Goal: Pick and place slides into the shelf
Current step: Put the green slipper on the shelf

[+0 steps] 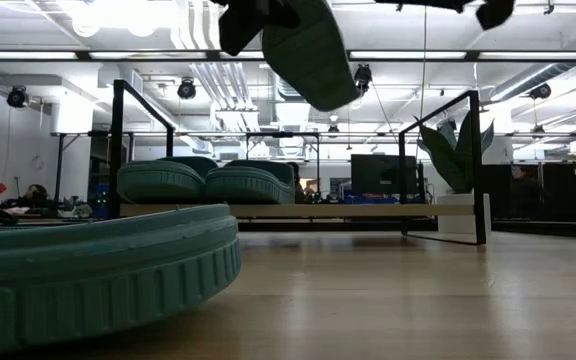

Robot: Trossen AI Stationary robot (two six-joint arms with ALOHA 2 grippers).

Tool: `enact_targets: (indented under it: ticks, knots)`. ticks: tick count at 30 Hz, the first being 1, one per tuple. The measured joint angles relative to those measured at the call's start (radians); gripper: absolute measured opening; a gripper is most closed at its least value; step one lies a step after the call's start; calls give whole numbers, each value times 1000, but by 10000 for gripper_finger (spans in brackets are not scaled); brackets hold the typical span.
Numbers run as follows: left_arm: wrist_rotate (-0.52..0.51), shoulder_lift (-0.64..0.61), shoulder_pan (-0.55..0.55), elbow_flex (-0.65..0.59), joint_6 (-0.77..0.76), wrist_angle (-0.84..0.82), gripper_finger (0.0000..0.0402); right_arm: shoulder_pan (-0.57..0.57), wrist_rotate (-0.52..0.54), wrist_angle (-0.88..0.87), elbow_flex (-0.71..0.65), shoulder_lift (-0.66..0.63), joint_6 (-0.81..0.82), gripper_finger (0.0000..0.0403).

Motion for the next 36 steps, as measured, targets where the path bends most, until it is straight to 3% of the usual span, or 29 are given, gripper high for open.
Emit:
enact_targets:
  ticks: [10, 23, 36]
  knots:
    - [23, -13, -7, -7, -30, -1, 21, -39, 15, 0, 131, 100, -150, 228]
    - [49, -14, -9, -11, -30, -1, 21, -213, -175, -11, 151, 101, -149, 228]
    - [50, -14, -9, -10, -30, 1, 21, -246, -210, -10, 150, 117, -63, 224]
